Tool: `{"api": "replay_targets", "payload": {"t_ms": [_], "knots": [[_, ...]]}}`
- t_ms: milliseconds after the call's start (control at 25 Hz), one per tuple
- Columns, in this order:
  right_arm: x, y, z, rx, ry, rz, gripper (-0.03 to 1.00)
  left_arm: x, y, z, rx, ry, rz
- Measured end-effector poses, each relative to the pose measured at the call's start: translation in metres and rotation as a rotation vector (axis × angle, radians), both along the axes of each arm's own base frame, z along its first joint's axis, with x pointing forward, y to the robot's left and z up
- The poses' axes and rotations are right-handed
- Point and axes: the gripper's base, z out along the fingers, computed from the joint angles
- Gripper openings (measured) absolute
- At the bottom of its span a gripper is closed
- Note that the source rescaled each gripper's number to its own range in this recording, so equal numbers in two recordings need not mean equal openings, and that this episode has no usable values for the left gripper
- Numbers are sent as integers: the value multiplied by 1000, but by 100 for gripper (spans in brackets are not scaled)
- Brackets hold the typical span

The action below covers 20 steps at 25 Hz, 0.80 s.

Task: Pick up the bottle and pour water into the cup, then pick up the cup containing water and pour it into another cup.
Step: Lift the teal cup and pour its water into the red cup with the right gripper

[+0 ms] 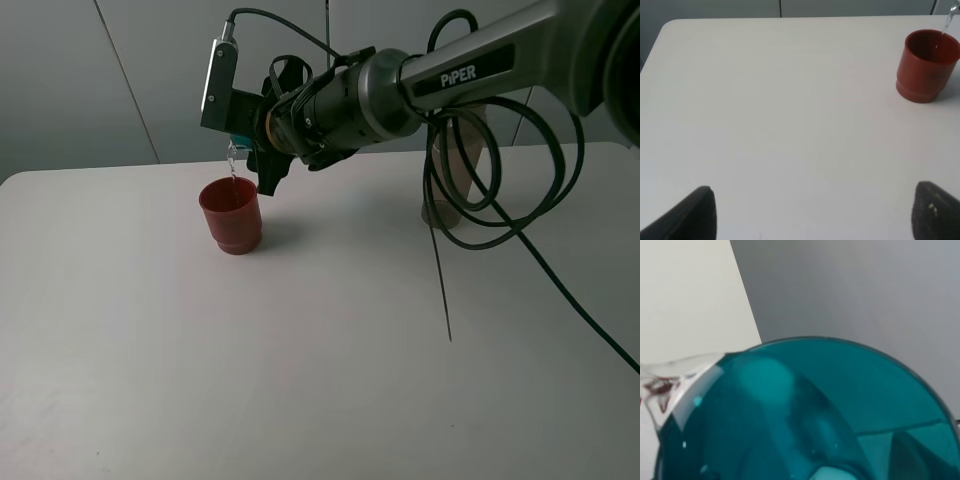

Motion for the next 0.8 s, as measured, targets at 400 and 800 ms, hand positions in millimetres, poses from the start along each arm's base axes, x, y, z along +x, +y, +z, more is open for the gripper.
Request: {"api": "replay_targets", "payload": {"t_ms": [400, 800], "knots": [[0, 0, 0, -7, -4, 5, 11, 0, 0, 0, 0, 0, 0], [0, 0, 0, -114, -47, 68, 11, 0, 0, 0, 0, 0, 0]]}}
